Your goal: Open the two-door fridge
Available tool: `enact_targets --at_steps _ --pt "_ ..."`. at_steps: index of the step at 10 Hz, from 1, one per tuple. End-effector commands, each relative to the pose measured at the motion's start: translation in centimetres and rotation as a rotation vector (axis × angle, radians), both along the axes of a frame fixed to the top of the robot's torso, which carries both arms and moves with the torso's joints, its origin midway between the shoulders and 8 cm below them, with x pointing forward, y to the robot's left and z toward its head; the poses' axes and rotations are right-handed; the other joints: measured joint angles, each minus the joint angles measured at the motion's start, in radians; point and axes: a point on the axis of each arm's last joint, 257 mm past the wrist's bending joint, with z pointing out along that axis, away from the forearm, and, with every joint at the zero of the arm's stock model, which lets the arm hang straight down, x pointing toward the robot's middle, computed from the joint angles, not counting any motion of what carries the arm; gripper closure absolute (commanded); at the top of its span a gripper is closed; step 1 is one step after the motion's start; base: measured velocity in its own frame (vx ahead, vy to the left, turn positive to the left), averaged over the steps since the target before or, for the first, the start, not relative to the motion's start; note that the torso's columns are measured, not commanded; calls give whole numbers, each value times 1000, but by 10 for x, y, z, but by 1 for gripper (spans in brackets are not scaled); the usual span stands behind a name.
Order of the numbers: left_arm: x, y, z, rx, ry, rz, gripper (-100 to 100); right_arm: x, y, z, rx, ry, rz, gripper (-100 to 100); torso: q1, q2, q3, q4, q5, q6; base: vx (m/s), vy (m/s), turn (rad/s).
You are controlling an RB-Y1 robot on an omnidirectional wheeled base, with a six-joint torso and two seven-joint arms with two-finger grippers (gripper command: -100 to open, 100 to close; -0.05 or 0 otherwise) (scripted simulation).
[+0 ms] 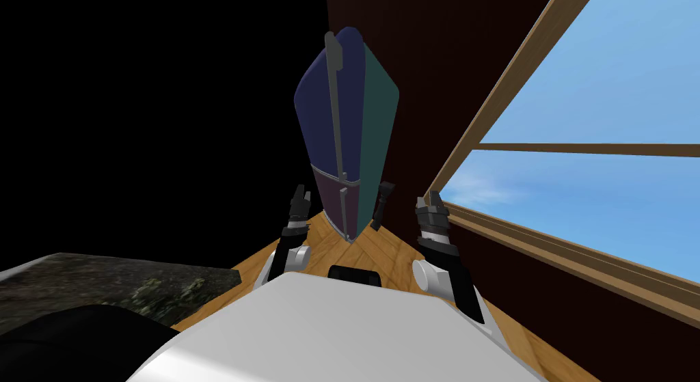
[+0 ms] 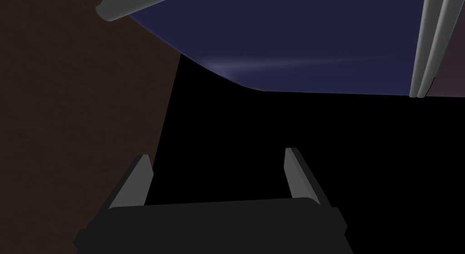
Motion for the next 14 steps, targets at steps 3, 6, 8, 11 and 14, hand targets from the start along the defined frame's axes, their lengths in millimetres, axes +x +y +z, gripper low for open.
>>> enact_targets --at_steps 3,6,8,11,14 --pt "0 0 0 0 0 0 0 0 0 0 0 0 0 0 0 175 -351 176 0 0 0 0 0" --pt "0 0 0 0 0 0 0 0 0 0 0 0 0 0 0 396 -792 396 0 0 0 0 0" --pt "0 0 0 0 0 0 0 0 0 0 0 0 0 0 0 544 -1087 544 0 0 0 0 0" --pt "2 2 -6 62 38 -15 -100 0 0 0 0 0 0 0 -1 724 -1451 724 0 0 19 -19 0" --pt "4 15 -17 117 107 -6 -100 0 0 0 0 0 0 0 -1 736 -1477 737 0 0 54 -58 1"
